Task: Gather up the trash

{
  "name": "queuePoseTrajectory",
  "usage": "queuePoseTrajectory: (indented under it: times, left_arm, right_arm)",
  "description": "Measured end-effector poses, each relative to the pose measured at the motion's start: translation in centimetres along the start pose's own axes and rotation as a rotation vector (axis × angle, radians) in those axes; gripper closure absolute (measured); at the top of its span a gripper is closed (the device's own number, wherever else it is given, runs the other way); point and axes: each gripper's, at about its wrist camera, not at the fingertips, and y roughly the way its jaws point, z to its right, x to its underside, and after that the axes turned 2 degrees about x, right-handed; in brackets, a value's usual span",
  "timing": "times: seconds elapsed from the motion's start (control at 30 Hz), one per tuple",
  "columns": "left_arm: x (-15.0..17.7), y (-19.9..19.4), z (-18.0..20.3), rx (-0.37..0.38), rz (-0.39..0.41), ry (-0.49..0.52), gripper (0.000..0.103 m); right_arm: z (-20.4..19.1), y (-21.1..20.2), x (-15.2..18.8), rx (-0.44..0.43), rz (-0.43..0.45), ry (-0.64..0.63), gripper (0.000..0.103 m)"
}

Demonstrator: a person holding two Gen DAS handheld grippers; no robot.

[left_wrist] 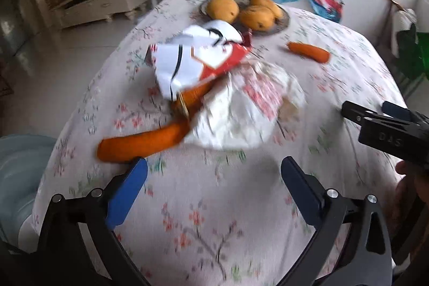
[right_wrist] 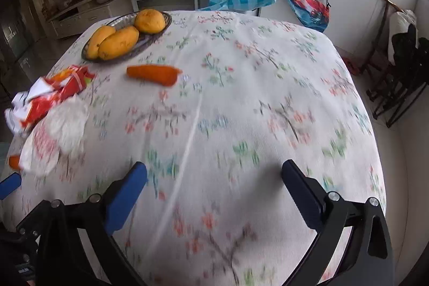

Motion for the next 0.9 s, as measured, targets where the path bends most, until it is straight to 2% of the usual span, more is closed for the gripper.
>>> queuePoseTrajectory:
  times: [0.3,0.6,0.9]
  left_arm:
    - [-2.8,2.1,0.5,-0.086,0.017,-0.081,0.007]
    - [-1.5,1.3,0.5,-0.125,0.048,-0.117,0.007]
    - [-1.4,1.5,0.6,-0.143,0.04,-0.148,0.006]
  right_arm:
    - [-0.1,0.5,-0.3,0.005,0.001,0.01,0.006]
    - [-0.1,0.6,-0.4,0.004,0.001,0.01,0.006]
    - [-0.1,0.6,-0.4,0.004,0.001,0.01,0.006]
